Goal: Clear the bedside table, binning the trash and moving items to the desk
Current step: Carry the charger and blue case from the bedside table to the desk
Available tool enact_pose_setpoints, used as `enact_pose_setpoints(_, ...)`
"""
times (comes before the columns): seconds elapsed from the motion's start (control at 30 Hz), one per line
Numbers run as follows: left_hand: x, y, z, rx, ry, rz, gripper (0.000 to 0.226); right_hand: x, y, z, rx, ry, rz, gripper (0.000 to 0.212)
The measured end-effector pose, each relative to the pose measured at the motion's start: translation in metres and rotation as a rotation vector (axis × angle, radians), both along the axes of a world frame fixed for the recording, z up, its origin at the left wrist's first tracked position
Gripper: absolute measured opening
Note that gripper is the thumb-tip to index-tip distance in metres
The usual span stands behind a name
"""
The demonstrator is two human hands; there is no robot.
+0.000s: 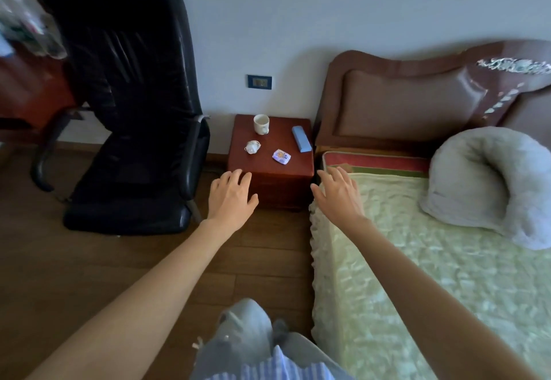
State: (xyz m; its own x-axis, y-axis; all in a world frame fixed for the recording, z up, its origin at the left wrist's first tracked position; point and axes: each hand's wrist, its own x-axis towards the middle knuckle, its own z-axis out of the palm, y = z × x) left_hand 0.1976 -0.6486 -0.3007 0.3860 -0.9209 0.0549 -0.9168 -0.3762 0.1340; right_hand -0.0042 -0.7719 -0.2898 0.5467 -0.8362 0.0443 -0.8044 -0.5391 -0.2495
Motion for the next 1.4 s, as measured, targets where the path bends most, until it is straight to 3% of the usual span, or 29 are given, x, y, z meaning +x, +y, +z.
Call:
enact_pose_setpoints(0.77, 0.201, -0.283, -0.090, 0.186, 0.109, 0.015, 0.055, 0.198, -0.274, -0.105, 0.067, -0.015, -0.054, 0.037)
enact_pose_setpoints(1.4, 0.247, -0.415, -0.298, 0.381, 0.281, 0.216, 0.072, 0.230, -0.390, -0.292, 0.318, 0.002, -0.013, 0.037)
